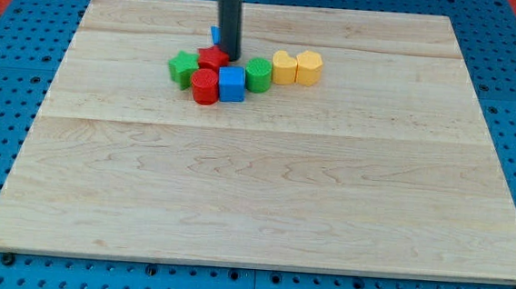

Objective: Slide the yellow hexagon parallel right side of the yellow heart

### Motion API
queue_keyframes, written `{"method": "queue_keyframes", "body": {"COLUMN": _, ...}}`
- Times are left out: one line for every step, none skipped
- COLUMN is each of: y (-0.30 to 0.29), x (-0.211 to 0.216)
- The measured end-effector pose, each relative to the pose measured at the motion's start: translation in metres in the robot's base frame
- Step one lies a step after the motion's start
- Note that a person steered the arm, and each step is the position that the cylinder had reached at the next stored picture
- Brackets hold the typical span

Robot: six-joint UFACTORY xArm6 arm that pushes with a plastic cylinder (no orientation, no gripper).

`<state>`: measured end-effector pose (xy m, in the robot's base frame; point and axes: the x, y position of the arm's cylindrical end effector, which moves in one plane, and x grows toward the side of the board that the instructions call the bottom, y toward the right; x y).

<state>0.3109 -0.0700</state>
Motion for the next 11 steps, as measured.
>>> {"method": "queue_keyframes", "body": {"y": -0.005, "x": -0.003}}
{"method": "queue_keyframes", "body": {"y": 0.042, "x": -0.006}}
{"method": "queue_keyframes", "body": {"y": 0.074, "x": -0.002}}
{"method": "queue_keyframes", "body": {"y": 0.064, "x": -0.005}}
{"method": "queue_keyframes", "body": {"y": 0.071, "x": -0.012}}
{"method": "queue_keyframes", "body": {"y": 0.123, "x": -0.027}}
{"method": "queue_keyframes", "body": {"y": 0.119, "x": 0.003}}
{"method": "queue_keyframes", "body": {"y": 0.144, "x": 0.007}}
{"method": "queue_keyframes", "body": {"y": 0.151, "x": 0.005}}
{"method": "queue_keyframes", "body": {"y": 0.120, "x": -0.002}}
{"method": "queue_keyframes", "body": {"y": 0.100, "x": 0.000}}
